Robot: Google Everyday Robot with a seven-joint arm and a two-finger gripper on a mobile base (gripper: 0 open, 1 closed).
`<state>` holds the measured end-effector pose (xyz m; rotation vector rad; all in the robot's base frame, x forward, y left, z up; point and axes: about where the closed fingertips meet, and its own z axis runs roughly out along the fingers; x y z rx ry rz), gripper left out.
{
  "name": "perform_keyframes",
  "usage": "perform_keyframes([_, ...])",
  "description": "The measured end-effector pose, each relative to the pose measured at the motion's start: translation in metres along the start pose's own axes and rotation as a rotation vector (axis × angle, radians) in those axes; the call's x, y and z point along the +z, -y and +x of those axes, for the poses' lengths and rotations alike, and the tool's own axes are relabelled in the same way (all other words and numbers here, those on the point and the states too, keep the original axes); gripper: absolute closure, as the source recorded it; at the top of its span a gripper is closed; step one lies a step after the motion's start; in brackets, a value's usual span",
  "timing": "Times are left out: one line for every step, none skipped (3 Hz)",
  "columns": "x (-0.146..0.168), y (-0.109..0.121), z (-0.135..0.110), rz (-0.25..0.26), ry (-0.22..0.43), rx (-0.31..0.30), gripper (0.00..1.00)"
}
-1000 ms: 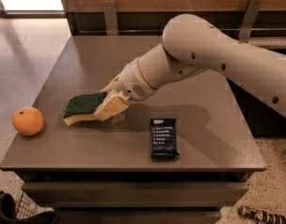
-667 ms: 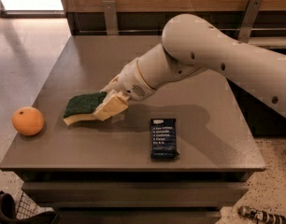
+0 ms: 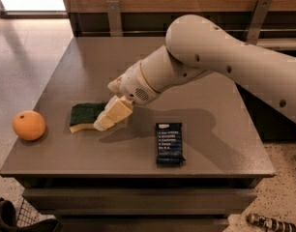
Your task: Move sponge near orange
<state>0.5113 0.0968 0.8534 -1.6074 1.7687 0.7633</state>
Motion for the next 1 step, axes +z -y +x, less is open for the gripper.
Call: perform_keyframes([0.0001, -0.0001, -0.0001, 0.0, 0.0, 0.0, 0.0])
